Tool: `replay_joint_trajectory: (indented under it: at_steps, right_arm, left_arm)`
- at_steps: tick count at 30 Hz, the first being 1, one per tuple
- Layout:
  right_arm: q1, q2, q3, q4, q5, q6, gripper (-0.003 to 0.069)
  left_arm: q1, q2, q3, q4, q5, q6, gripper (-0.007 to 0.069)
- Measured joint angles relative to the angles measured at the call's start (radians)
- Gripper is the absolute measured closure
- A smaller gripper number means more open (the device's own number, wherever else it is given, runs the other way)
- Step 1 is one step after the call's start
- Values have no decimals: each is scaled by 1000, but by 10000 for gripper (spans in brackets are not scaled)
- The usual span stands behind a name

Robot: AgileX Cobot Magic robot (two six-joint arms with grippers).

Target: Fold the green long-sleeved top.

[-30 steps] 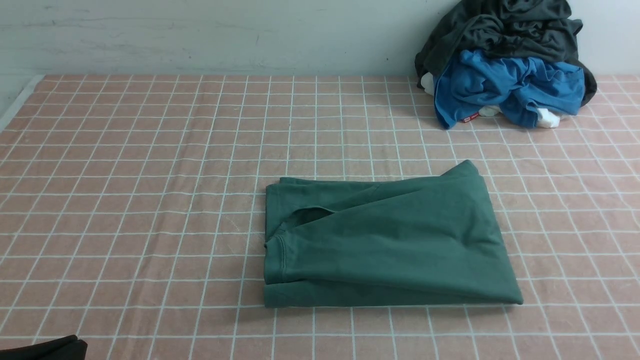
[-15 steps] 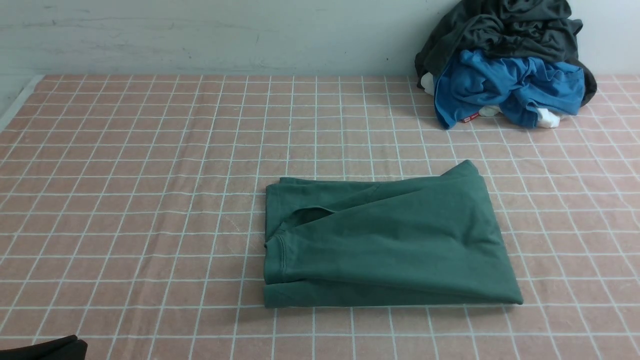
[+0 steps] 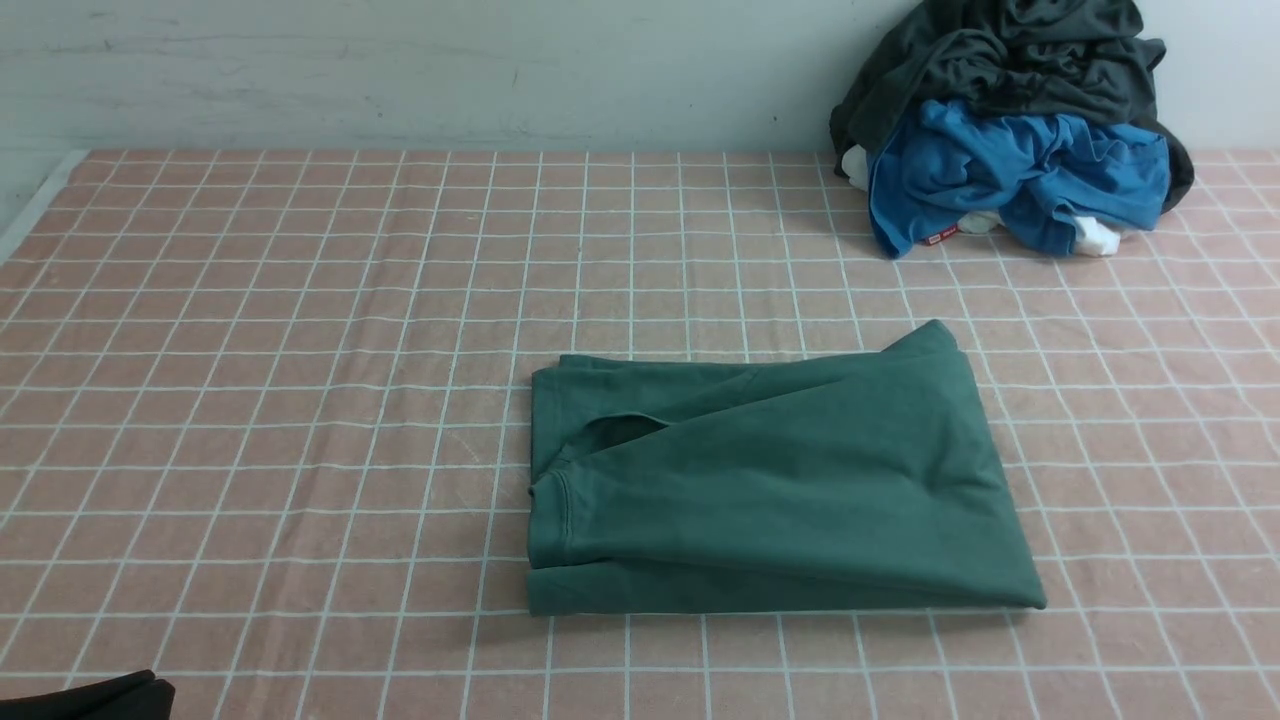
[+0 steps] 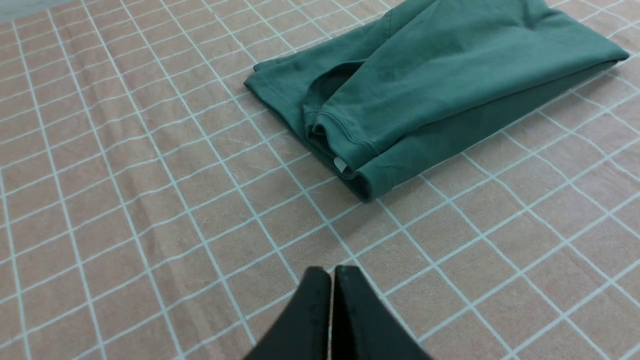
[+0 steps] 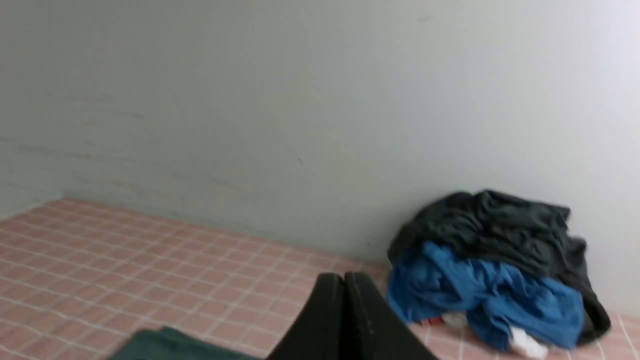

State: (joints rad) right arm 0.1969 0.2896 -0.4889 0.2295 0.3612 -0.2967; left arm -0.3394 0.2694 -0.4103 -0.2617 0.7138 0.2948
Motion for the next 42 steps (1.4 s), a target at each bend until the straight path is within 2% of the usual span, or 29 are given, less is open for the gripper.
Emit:
replay_joint_trajectory:
  at_steps: [5,6,7,9,11,17,22,42]
  right_arm:
    - [-120,-102,274,-244,-66,283,673]
    - [-120,-108,274,-244,-66,297,673]
    - [-166,-150,359,-308,-71,384,673]
    - [-209,-198,432,-350,-66,460,673]
    - [-233,-237,481,-364,-62,488,673]
    - [-241,-298,516,-329,-30,450,673]
    - [-241,-299,515,-298,-13,318,673]
    - [-241,-299,513,-284,-4,316,673]
  left_arm:
    - [0,0,0,0,0,0,631]
    - [0,0,0,0,0,0,631]
    - [0,0,0,0,0,0,631]
    - [0,0,0,0,0,0,631]
    - [0,0,0,0,0,0,631]
    - [0,0,0,0,1,0,631]
    - [0,0,0,0,1,0,631]
    - [0,0,0,0,1,0,631]
